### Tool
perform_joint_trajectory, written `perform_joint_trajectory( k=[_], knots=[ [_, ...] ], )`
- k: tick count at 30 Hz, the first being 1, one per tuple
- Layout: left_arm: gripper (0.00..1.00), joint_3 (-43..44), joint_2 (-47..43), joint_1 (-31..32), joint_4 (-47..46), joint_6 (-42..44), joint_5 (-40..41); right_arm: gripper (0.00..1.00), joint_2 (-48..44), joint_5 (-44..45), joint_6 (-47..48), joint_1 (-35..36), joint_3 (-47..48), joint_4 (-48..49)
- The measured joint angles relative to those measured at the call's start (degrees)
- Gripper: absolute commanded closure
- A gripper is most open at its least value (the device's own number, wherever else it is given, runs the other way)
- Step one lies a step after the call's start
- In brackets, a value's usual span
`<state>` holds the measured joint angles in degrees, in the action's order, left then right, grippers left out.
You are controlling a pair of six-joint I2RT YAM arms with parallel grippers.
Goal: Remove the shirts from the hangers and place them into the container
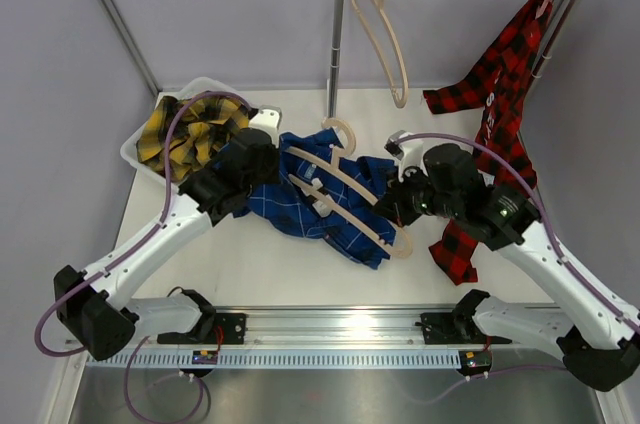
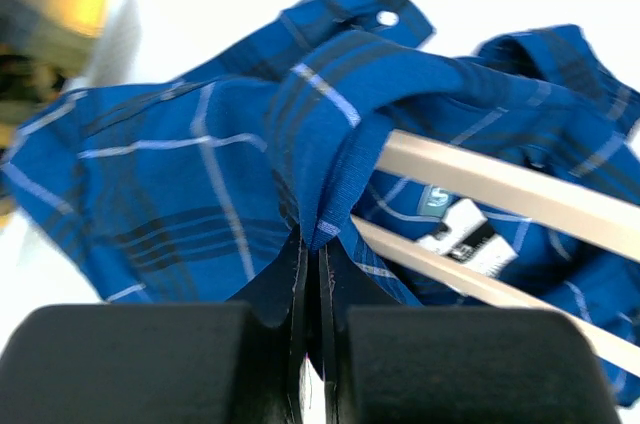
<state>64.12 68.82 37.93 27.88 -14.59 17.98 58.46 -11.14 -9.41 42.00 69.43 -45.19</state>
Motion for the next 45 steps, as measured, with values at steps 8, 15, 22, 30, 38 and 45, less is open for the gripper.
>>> perform_joint_trajectory(
  k=[8, 15, 22, 30, 38, 45],
  knots=[
    [1.00, 0.63, 0.83, -3.02, 3.63, -0.13, 4.42, 1.00, -11.47, 3.19, -1.03, 0.07, 0.66, -9.18],
    [1.00, 1.27, 2.60, -6.05, 5.99, -0.50, 4.92, 1.00, -16.50, 10.69, -1.84, 0.07, 5.66, -15.26],
    [1.00, 1.44, 2.58, -6.08, 6.34, -0.48, 2.78, 1.00, -18.14, 20.96, -3.69, 0.07, 11.65, -16.39],
    [1.00, 1.53, 2.03, -6.08, 6.32, -0.48, -0.11, 1.00, -14.36, 30.75, -5.35, 0.11, 21.97, -15.56],
    [1.00, 1.55, 1.05, -6.08, 6.38, -0.48, -1.62, 1.00, -7.43, 40.70, -6.29, 0.13, 31.85, -15.19],
    [1.00, 1.55, 0.09, -6.08, 6.51, -0.48, -2.78, 1.00, 0.63, 41.77, -6.84, -3.91, 35.34, -15.50]
  ],
)
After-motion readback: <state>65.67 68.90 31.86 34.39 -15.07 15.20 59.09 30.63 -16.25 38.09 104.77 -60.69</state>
